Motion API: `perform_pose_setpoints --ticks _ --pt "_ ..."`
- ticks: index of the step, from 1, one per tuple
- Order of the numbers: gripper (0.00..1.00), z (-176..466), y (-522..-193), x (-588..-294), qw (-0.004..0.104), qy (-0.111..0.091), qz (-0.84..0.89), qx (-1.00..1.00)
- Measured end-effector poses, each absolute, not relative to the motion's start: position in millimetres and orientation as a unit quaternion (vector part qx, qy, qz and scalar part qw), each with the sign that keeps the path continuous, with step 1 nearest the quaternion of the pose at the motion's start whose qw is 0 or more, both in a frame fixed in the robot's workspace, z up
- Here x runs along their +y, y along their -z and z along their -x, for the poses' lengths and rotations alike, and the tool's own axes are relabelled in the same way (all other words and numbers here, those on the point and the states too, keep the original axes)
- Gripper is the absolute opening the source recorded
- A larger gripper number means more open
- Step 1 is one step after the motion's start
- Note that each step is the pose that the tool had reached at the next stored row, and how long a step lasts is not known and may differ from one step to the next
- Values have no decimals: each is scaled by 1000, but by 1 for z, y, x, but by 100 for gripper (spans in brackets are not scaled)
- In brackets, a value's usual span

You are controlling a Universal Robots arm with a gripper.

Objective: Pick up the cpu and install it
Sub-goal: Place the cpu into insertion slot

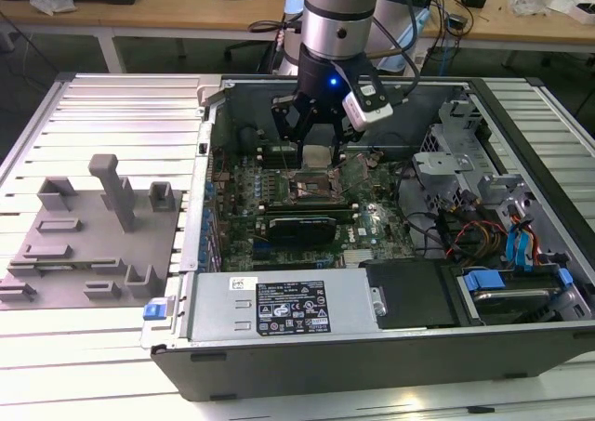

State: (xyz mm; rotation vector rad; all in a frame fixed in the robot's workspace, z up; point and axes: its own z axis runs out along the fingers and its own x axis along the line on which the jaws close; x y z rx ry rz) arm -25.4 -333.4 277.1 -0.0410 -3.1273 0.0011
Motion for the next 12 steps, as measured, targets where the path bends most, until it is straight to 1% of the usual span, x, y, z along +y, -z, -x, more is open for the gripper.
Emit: perform_pose_setpoints --ticks 8,12 --pt "55 25 -277 -333 7 -2 19 -1000" --pt "55 25 -277 -333 7 -1 83 -997"
